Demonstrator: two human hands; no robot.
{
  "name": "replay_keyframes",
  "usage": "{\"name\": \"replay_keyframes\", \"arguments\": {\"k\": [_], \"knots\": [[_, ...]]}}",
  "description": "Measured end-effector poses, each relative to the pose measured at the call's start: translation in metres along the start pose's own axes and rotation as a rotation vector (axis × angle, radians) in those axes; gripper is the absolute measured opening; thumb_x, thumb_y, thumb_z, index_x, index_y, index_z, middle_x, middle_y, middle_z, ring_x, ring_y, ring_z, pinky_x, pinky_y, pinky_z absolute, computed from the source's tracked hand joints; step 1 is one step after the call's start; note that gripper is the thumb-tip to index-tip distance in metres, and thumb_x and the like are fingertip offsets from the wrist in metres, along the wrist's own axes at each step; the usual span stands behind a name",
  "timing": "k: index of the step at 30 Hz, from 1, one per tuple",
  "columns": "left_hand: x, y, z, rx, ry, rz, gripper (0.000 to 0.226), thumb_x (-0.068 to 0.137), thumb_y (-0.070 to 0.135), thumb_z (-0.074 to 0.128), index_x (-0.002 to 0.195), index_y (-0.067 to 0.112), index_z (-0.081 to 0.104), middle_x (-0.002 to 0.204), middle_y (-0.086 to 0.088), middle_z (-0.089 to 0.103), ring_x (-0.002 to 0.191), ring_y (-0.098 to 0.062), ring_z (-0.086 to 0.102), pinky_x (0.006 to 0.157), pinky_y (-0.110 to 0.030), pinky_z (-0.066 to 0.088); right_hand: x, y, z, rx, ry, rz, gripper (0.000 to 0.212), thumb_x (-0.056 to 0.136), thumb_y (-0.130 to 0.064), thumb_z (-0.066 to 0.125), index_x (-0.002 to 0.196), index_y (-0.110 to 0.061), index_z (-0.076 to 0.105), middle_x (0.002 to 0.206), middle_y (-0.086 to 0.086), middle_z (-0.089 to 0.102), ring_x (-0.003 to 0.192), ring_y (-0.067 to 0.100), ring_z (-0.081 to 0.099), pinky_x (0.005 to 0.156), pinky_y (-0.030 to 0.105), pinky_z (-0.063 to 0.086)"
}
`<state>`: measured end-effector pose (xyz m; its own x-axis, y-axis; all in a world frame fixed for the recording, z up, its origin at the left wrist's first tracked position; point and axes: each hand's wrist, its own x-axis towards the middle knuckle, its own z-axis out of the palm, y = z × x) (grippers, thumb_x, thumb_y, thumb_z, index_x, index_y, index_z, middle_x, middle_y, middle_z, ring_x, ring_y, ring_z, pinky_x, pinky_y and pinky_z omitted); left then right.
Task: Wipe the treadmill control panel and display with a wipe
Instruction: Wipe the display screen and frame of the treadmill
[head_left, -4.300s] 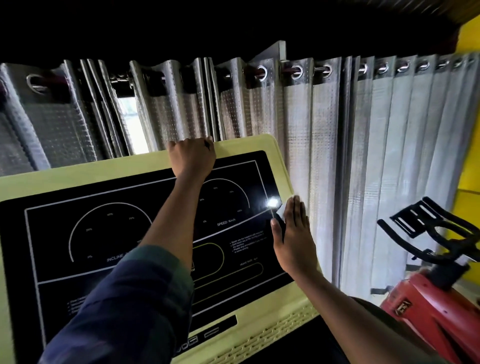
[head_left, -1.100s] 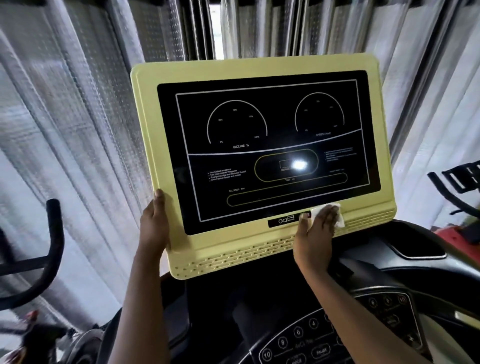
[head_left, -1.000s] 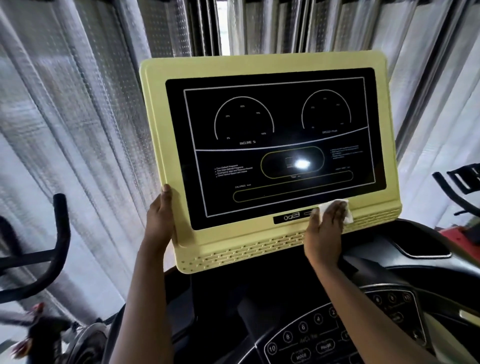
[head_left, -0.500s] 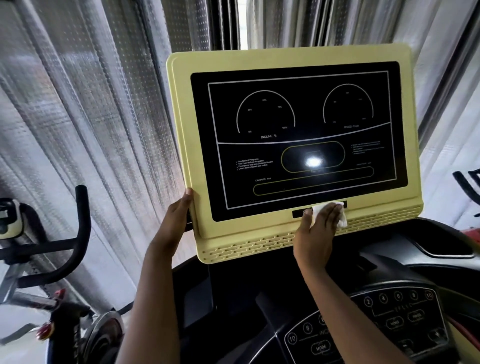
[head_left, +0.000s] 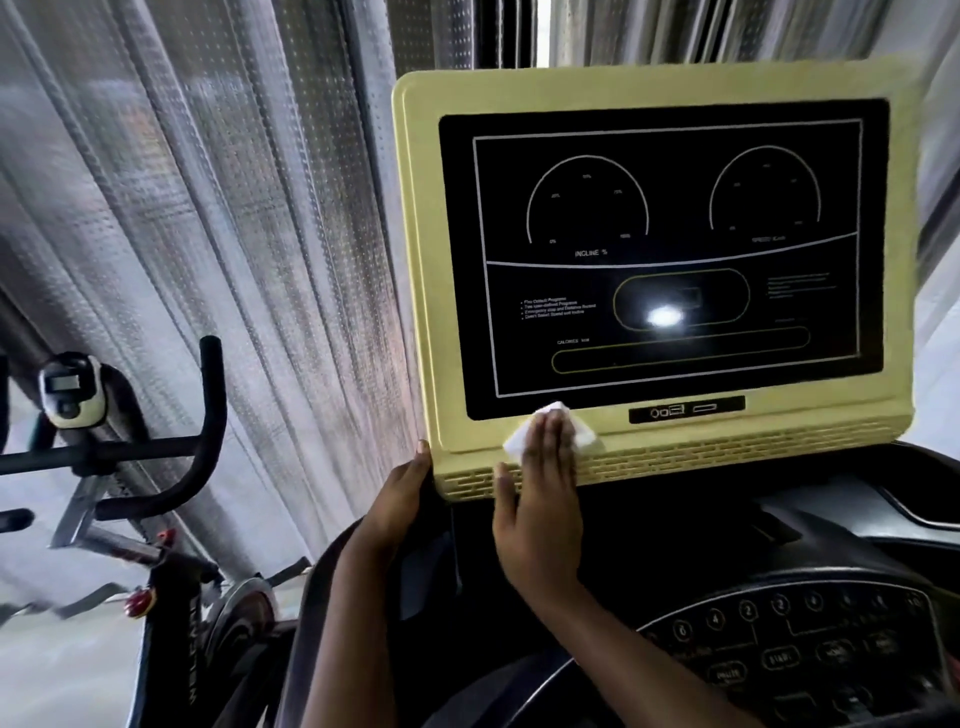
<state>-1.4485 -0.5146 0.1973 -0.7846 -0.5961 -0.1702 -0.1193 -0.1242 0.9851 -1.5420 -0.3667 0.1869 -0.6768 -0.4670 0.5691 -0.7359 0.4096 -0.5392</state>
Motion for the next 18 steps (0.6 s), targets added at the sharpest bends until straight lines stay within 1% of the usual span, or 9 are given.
{"name": "replay_keyframes", "arguments": {"k": [2, 3, 6, 7, 9, 11, 13, 16, 18], "knots": [[-0.002, 0.000, 0.000, 0.020, 0.000, 0.004, 0.067, 0.092, 0.066, 0.042, 0.107, 0.010, 0.074, 0.099, -0.012, 0.076, 0.088, -0.024, 0.072, 0.076, -0.033, 0.056, -0.005, -0.013, 0.011, -0.010, -0.049, -0.080, 0.068, 0.107, -0.036, 0.037, 0.161, -0.009, 0.006, 0.170, 0.007, 0.000, 0.157, 0.023, -0.001, 0.127, 0.045, 0.017], [-0.003, 0.002, -0.002, 0.033, -0.005, 0.000, 0.066, 0.094, 0.065, 0.041, 0.104, 0.010, 0.075, 0.097, -0.014, 0.075, 0.087, -0.025, 0.071, 0.074, -0.032, 0.055, -0.006, -0.021, 0.015, -0.017, -0.063, -0.105, 0.067, 0.107, -0.037, 0.036, 0.161, -0.010, 0.007, 0.170, 0.005, 0.001, 0.157, 0.022, 0.000, 0.127, 0.044, 0.018], [-0.002, 0.006, -0.006, 0.009, -0.024, -0.031, 0.062, 0.092, 0.068, 0.047, 0.083, 0.014, 0.076, 0.084, -0.017, 0.071, 0.075, -0.026, 0.068, 0.075, -0.039, 0.051, -0.011, -0.037, 0.025, -0.055, -0.109, -0.199, 0.063, 0.107, -0.037, 0.031, 0.161, -0.012, 0.010, 0.170, 0.003, 0.003, 0.157, 0.018, 0.002, 0.126, 0.041, 0.018], [-0.002, 0.006, -0.007, 0.004, -0.025, -0.038, 0.063, 0.090, 0.070, 0.048, 0.082, 0.014, 0.076, 0.083, -0.021, 0.070, 0.074, -0.029, 0.068, 0.076, -0.044, 0.051, -0.017, -0.038, 0.028, -0.064, -0.122, -0.222, 0.063, 0.106, -0.037, 0.030, 0.161, -0.012, 0.011, 0.170, 0.002, 0.004, 0.157, 0.017, 0.003, 0.126, 0.039, 0.017], [0.000, 0.005, -0.007, -0.015, -0.026, -0.058, 0.066, 0.089, 0.070, 0.045, 0.103, 0.013, 0.075, 0.106, -0.032, 0.068, 0.098, -0.043, 0.068, 0.096, -0.055, 0.050, -0.030, -0.037, 0.031, -0.081, -0.155, -0.235, 0.065, 0.105, -0.036, 0.034, 0.161, -0.014, 0.010, 0.170, -0.001, 0.004, 0.157, 0.014, 0.003, 0.125, 0.037, 0.015], [0.000, 0.004, -0.007, -0.032, -0.033, -0.053, 0.068, 0.091, 0.069, 0.042, 0.114, 0.013, 0.073, 0.117, -0.026, 0.067, 0.113, -0.040, 0.064, 0.105, -0.056, 0.044, -0.040, -0.036, 0.033, -0.094, -0.184, -0.231, 0.068, 0.103, -0.034, 0.039, 0.161, -0.015, 0.010, 0.170, -0.002, 0.004, 0.157, 0.013, 0.003, 0.125, 0.037, 0.015], [-0.001, 0.003, -0.007, -0.034, -0.040, -0.054, 0.065, 0.094, 0.065, 0.039, 0.113, 0.014, 0.074, 0.116, -0.019, 0.071, 0.113, -0.033, 0.066, 0.104, -0.050, 0.046, -0.041, -0.040, 0.034, -0.104, -0.183, -0.207, 0.068, 0.102, -0.033, 0.040, 0.161, -0.016, 0.013, 0.170, -0.003, 0.006, 0.157, 0.012, 0.002, 0.125, 0.036, 0.014], [-0.003, 0.003, -0.008, -0.008, -0.045, -0.059, 0.062, 0.097, 0.060, 0.038, 0.113, 0.012, 0.073, 0.114, -0.018, 0.071, 0.113, -0.033, 0.066, 0.103, -0.047, 0.045, -0.041, -0.050, 0.034, -0.093, -0.187, -0.143, 0.066, 0.103, -0.033, 0.037, 0.162, -0.018, 0.010, 0.170, -0.004, 0.004, 0.156, 0.010, -0.001, 0.126, 0.037, 0.013], [-0.003, 0.005, -0.007, 0.000, -0.040, -0.069, 0.061, 0.098, 0.058, 0.038, 0.105, 0.009, 0.074, 0.105, -0.017, 0.073, 0.102, -0.033, 0.069, 0.098, -0.046, 0.047, -0.045, -0.052, 0.034, -0.078, -0.191, -0.107, 0.068, 0.102, -0.034, 0.037, 0.162, -0.020, 0.007, 0.170, -0.005, 0.002, 0.156, 0.009, -0.001, 0.126, 0.037, 0.014]]}}
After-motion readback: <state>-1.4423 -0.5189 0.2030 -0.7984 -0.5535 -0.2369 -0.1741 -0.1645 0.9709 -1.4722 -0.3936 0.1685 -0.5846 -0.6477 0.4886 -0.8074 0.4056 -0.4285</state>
